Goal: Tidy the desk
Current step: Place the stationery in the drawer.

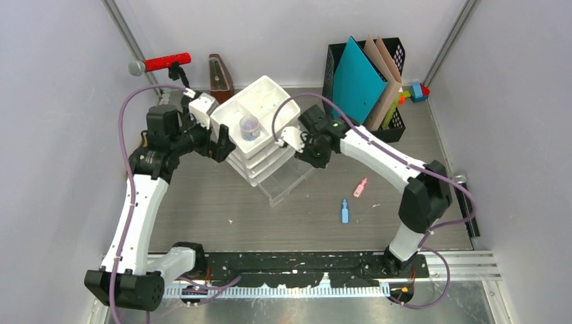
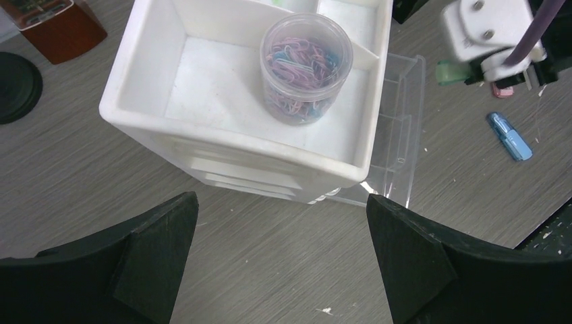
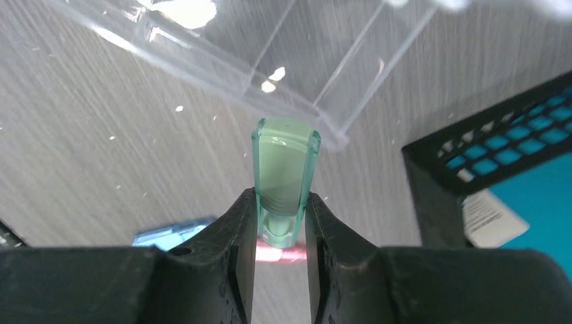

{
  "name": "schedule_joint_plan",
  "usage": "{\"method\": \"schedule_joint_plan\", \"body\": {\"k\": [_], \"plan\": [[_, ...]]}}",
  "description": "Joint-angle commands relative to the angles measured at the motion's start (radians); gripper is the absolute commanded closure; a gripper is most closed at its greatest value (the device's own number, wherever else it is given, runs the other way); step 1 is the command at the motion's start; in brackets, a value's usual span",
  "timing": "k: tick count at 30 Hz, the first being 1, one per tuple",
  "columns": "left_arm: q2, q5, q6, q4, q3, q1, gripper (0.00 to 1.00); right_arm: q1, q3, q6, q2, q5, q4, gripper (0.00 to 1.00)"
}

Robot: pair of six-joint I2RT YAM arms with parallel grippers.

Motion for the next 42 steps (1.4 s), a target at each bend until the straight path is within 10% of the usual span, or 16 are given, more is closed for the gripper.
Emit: {"method": "schedule_joint_plan", "body": {"k": [1,8,22,42], "plan": [[-0.036,-0.043,0.025,-0.022,0.029,0.003,0.00,0.090,0.093,-0.136,0.073,0.117,0.041,0.90],[-0.062,-0.080,0.043,-0.044,0.041,0.003,0.00,0.165,0.068,-0.287,0.161,0.260,0.193,0.90],[-0.059,-0.076,0.036,-0.044,0.060,0.003,0.00,0.175,0.058,-0.253,0.156,0.262,0.259,0.41],[-0.066,-0.015,0.005,-0.026,0.035,0.003,0.00,-0.123,-0.236,0.034,-0.171,0.095,0.056,0.31]]}}
